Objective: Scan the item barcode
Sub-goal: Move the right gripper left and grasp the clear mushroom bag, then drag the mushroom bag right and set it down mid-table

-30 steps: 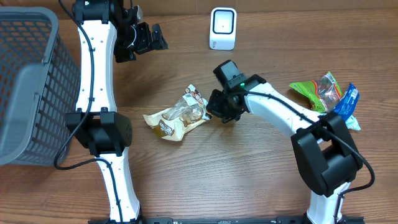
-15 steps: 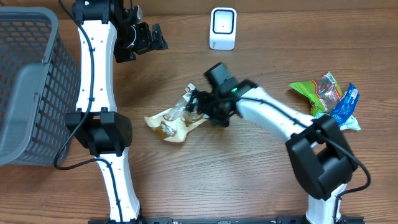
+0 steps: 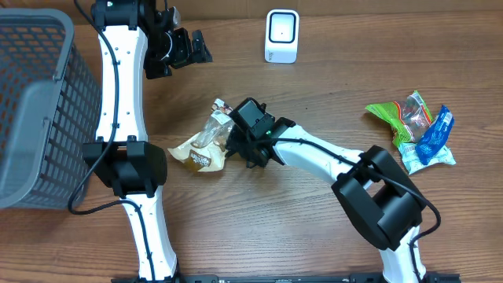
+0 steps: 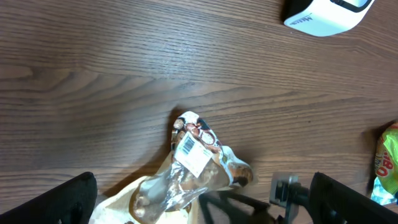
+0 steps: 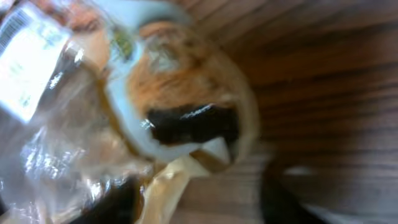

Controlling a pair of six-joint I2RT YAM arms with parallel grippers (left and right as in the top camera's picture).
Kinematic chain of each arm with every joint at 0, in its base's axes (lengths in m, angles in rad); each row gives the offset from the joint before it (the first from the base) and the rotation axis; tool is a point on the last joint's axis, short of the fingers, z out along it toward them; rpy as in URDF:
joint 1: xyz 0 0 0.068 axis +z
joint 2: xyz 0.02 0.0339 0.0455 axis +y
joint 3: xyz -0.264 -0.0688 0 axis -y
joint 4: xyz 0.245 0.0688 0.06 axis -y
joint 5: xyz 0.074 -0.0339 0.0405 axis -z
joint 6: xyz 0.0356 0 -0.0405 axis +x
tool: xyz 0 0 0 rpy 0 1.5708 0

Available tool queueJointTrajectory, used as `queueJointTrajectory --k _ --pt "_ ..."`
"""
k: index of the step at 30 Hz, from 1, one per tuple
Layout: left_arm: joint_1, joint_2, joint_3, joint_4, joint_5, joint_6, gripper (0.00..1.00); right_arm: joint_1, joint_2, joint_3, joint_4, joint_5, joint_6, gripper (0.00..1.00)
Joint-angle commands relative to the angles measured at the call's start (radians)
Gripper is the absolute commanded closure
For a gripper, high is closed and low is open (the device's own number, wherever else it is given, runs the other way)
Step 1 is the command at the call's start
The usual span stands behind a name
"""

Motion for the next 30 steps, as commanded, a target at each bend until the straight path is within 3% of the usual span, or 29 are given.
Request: queueJointTrajectory --k 1,4,7,8,14,18,22,30 --pt "-0.006 -0.005 0.014 0.001 -0.006 -0.010 0.00 -0.004 0.050 -0.004 -0.006 0.040 0.014 0.68" --pt "-0.006 -0.005 0.014 0.001 -0.006 -0.010 0.00 -0.018 0.049 -0.001 -0.006 -0.007 -0.021 0.91" --pt "-0.006 -0.005 0.014 0.001 -0.006 -0.010 0.00 -0.041 0.042 0.011 -0.006 -0.137 -0.105 0.96" --pt "-0.006 -0.005 0.014 0.001 -0.006 -0.010 0.00 -0.052 0.035 0.017 -0.007 -0.196 -0.145 0.93" --pt "-0.006 -0.005 0.014 0.001 -0.006 -0.010 0.00 -0.072 0.008 0.038 0.007 -0.459 -0.199 0.39" --pt "-0.006 -0.005 0.014 0.001 -0.006 -0.010 0.00 -0.072 0.008 0.038 0.047 -0.492 -0.198 0.09" --pt "-0.006 -0.005 0.014 0.001 -0.006 -0.010 0.00 -0.063 0.008 0.036 0.064 -0.409 -0.187 0.01" --pt "-0.006 -0.005 0.014 0.001 -0.006 -0.010 0.00 0.012 0.015 0.036 0.249 -0.087 -0.187 0.00"
